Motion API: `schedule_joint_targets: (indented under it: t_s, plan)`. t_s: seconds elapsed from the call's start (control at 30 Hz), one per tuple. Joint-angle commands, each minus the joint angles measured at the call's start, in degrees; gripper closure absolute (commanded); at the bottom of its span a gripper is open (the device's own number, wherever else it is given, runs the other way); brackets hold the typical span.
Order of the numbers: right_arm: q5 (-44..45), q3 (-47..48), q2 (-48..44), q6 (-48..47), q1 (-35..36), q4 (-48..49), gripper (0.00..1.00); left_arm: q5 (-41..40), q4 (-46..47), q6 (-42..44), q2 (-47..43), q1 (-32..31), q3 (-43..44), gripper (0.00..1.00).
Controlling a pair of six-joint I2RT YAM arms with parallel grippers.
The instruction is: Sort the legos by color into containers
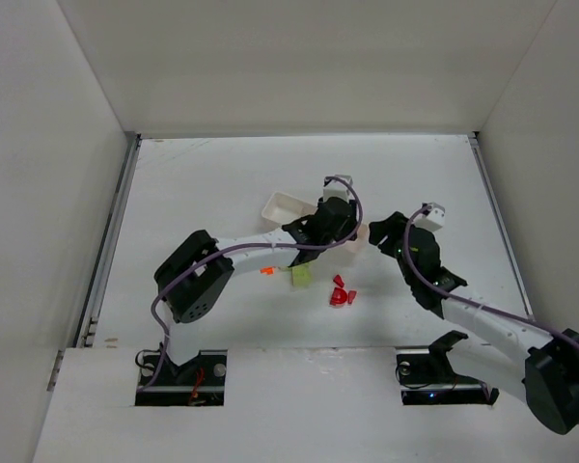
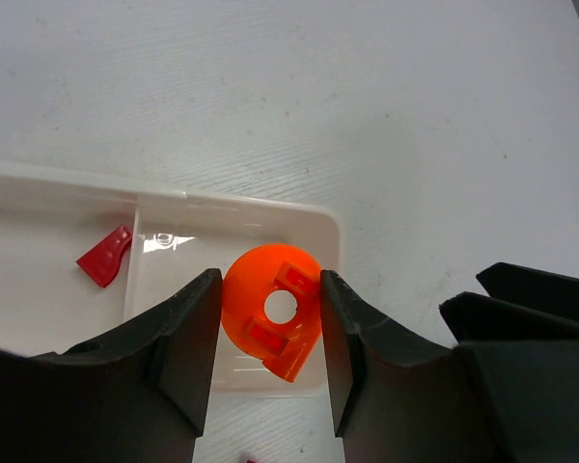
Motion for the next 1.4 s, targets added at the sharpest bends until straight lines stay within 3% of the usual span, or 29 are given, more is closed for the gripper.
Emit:
schedule_joint_targets:
  t_s: [0.0, 0.37, 0.47, 0.57, 0.67, 0.77, 0.83, 0.93, 1.03, 1.37]
  plan:
    - [1.39, -1.03, -1.77, 0.92, -0.86, 2.01, 0.36, 0.06, 0.97, 1.20, 0.11, -0.30, 2.78, 0.64]
    - [1.21, -0.06, -0.54, 0.49, -0.26, 1.83, 0.37, -2.05, 1.76, 1.99, -4.63, 0.49, -0.82, 0.41]
    - [1.13, 0.46, 0.33, 0.14, 0.19, 1.83, 0.39, -2.05, 1.41, 2.43, -6.12, 0.76, -1.70, 0.43]
    - [-0.71, 2.04, 1.83, -2.40, 2.28, 1.65, 0.52, -3.37, 2.63, 2.96, -9.98, 1.02, -5.64, 0.49]
    - [-1.33, 5.38, 5.68, -6.62, 8.60, 1.74, 0.67, -5.83, 3.08, 2.43, -16.03, 1.90, -12.22, 0.54]
    - [-0.72, 9.86, 10.08, -11.89, 17.12, 0.08, 0.68, -8.72, 3.08, 1.82, -24.03, 2.78, -20.83, 0.56]
    - [0.86, 12.76, 12.89, -13.48, 22.22, -1.85, 0.64, -10.92, 2.46, 0.59, -29.83, 3.30, -26.54, 0.56]
    - [2.97, 14.87, 17.46, -13.31, 28.30, -2.91, 0.41, -12.25, 0.01, -2.04, -38.27, 4.09, -34.11, 0.54]
    - [3.50, 17.33, 21.24, -12.44, 31.91, -5.37, 0.31, -13.13, -2.45, -5.38, -45.13, 5.23, -40.61, 0.52]
    - [6.31, 23.40, 29.86, -7.95, 34.81, -10.56, 0.34, -10.67, -3.87, -10.22, -52.18, 9.46, -49.33, 0.50]
